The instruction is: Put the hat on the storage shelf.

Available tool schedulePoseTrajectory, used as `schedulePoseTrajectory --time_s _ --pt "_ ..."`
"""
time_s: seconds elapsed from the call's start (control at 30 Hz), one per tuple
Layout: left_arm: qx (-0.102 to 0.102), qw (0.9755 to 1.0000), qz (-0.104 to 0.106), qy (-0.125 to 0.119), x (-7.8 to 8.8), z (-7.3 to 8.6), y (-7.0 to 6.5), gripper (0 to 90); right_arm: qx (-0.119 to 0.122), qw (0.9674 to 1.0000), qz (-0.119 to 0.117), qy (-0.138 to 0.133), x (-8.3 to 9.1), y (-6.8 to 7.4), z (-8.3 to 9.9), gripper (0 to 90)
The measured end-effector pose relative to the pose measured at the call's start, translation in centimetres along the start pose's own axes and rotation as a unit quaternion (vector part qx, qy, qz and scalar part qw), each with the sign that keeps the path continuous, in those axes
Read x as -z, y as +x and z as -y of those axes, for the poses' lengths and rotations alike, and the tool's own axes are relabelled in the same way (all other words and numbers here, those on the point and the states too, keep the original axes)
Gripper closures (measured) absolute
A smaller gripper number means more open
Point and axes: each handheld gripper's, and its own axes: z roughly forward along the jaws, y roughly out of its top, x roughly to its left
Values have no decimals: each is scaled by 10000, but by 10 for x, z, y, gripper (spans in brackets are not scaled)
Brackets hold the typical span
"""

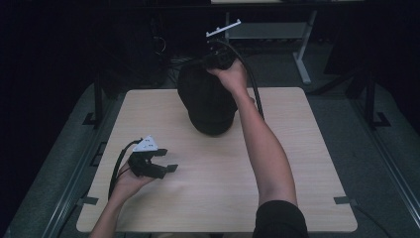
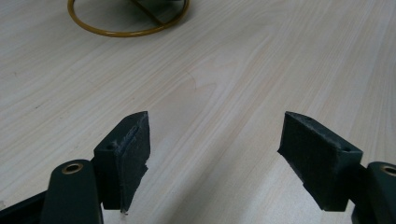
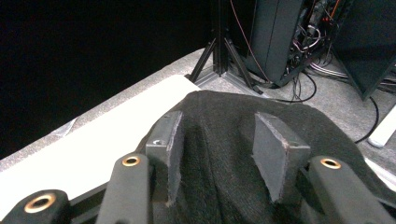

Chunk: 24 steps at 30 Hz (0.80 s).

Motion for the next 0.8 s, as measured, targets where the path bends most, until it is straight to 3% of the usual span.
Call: schedulePoseTrajectory --time_s 0.4,0.8 --pt "-5 10000 -10 -23 0 1 1 241 68 9999 90 -108 3 0 7 502" --pt "54 9999 -75 -89 3 3 4 237 -24 9995 74 -308 26 -6 11 402"
